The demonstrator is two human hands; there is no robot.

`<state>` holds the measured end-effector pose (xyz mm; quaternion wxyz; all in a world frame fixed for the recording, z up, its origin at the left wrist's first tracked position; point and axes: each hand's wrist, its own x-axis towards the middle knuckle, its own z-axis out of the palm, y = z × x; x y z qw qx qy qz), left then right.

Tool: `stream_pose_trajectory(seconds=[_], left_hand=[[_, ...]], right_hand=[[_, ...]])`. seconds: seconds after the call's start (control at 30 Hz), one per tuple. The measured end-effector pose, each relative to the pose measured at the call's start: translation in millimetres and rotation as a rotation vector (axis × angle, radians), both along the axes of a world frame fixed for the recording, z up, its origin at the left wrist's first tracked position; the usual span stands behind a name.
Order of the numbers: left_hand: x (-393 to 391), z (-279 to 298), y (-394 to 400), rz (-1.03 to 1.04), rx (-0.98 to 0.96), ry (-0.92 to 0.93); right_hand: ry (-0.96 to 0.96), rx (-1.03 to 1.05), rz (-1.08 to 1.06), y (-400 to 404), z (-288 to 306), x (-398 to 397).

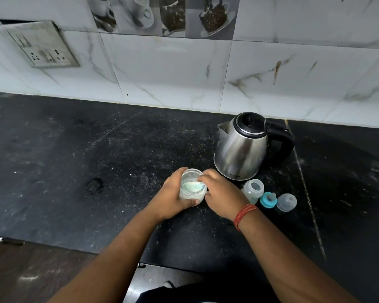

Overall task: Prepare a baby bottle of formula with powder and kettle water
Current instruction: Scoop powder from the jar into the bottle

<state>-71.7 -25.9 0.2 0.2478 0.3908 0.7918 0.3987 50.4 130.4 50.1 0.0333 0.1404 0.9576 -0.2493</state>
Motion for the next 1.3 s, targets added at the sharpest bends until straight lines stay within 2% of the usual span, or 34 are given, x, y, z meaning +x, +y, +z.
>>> stream_pose_trajectory(seconds=[0.17, 0.23, 0.4, 0.53, 0.73, 0.93, 1.2, 1.3], left_hand=[[2.4, -3.2, 5.0, 0.034, 0.098, 0.122], [2.8, -1.0, 8.5, 0.042, 0.128, 0.165], [5.8, 4.3, 19.9, -0.004, 0.151, 0.269], [15.8, 14.1, 29.6, -0.033, 0.181, 0.359], [28.2, 25.4, 44.9, -0.059, 0.205, 0.44], [38.4, 26.7, 53.5, -0.044, 0.228, 0.477], [43.8, 25.3, 57.6, 0.059, 0.312, 0.383], [45.7, 22.9, 58.7, 0.084, 0.324, 0.361]], right_hand=[[0.135, 0.073, -0.037, 1.7, 10.3, 7.3], [0.123, 0.117, 0.003, 3.6, 13.4, 8.8], [-0.125, 0.281, 0.17, 10.1, 25.5, 6.0], [-0.295, 0.387, 0.216, 14.8, 35.1, 2.6], [-0.413, 0.443, 0.212, 22.5, 38.8, 6.1], [-0.408, 0.35, 0.236, 33.0, 46.0, 15.8], [-0.114, 0.308, 0.201, 44.6, 70.5, 36.2], [-0.101, 0.348, 0.216, 42.1, 77.6, 42.4]])
